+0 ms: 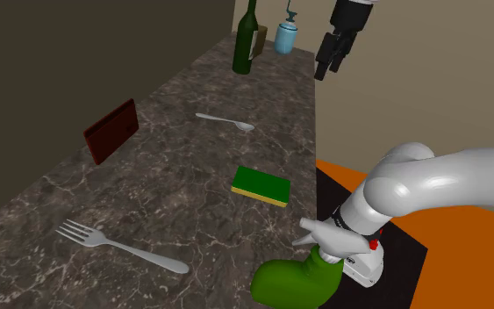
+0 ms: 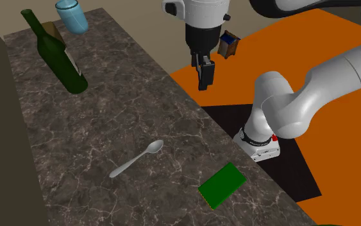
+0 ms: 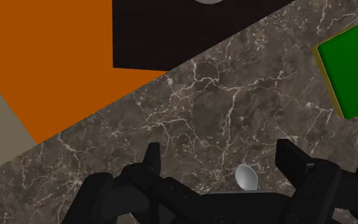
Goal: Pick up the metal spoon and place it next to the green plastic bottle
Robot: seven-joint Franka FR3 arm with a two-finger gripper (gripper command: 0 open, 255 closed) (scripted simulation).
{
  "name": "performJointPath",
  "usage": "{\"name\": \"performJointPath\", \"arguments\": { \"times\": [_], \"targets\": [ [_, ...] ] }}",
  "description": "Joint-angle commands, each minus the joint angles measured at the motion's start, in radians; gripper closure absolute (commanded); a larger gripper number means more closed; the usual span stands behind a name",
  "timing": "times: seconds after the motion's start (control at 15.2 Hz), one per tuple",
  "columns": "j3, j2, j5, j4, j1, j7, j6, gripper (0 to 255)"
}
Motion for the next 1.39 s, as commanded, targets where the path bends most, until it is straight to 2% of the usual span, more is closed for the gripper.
{"name": "performJointPath", "arguments": {
  "times": [0.0, 0.66, 1.32],
  "targets": [
    [0.000, 0.000, 0.000, 0.000, 0.000, 0.000, 0.000, 0],
    [0.005, 0.170, 0.091, -0.137, 0.071, -0.045, 0.398, 0],
    [0.018, 0.456, 0.205, -0.127, 0.158, -0.133, 0.767, 0]
  ]
}}
